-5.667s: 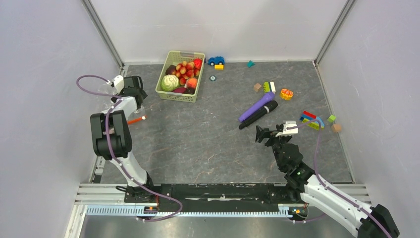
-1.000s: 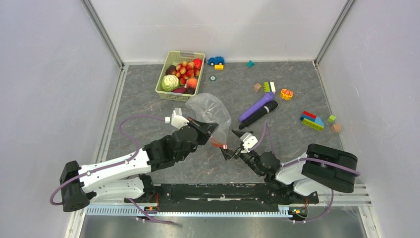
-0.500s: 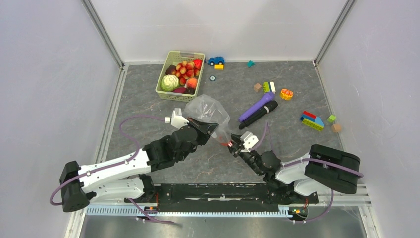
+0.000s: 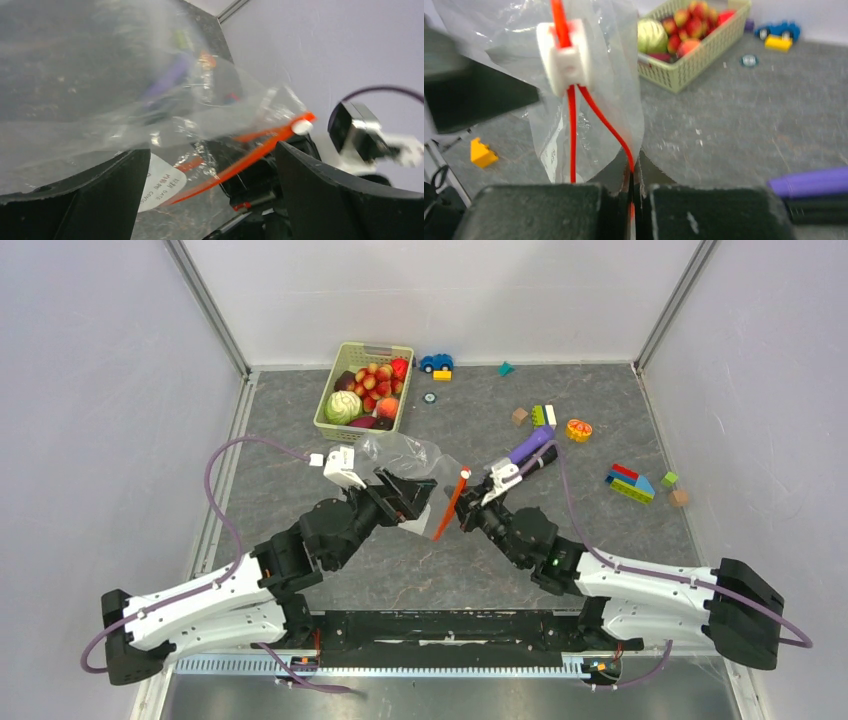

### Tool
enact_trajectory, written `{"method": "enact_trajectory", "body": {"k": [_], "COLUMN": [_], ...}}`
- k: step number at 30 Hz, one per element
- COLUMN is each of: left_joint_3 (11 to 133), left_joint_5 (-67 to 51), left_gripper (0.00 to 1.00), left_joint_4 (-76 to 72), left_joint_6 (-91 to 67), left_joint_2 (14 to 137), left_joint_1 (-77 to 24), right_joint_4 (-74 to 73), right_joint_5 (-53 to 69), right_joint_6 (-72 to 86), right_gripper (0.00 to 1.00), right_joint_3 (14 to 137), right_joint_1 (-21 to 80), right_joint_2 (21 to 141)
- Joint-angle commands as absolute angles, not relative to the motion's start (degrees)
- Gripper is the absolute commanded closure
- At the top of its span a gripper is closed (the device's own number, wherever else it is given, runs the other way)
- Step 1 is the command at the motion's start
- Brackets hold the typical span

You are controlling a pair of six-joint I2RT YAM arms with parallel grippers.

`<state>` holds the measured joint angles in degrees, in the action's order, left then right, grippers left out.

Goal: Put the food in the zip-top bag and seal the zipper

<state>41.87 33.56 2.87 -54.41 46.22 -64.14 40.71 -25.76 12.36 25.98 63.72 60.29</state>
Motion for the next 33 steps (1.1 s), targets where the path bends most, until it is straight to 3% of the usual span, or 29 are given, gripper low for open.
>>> {"method": "enact_trajectory", "body": {"k": [1,5,11,19,33], "left_joint_3": [42.48,42.97,43.46,44.08,42.47], "left_joint_5": [29.37,26.2,18.77,18.51,32.16], "left_gripper": [0.0,0.0,0.0,0.0,0.06], "left_joint_4": [2.31,5.37,7.63,7.67,5.5], "left_joint_6": [-34.48,-30.41,-27.45,-29.09,-28.11], "left_joint_2": [44.01,43.85,48.08,59.72,63.92], "left_joint_1": [-64.46,-64.48,-64.43,-64.52,-66.67], "right_joint_4": [12.74,9.25,6.36,5.88,1.26], "right_joint_5": [-20.78,-10.19,-6.69,-2.69,1.76], "right_joint_6": [24.49,27.58,32.49,36.26,36.18], "right_gripper": [1.0,1.0,0.9,0.9,0.88], "right_joint_3": [31.37,34.09,36.04,36.45,41.03], "right_joint_1": [59.83,56.51,53.02,50.14,49.33], "right_joint_2": [61.74,64.43,67.22,66.8,64.88]}}
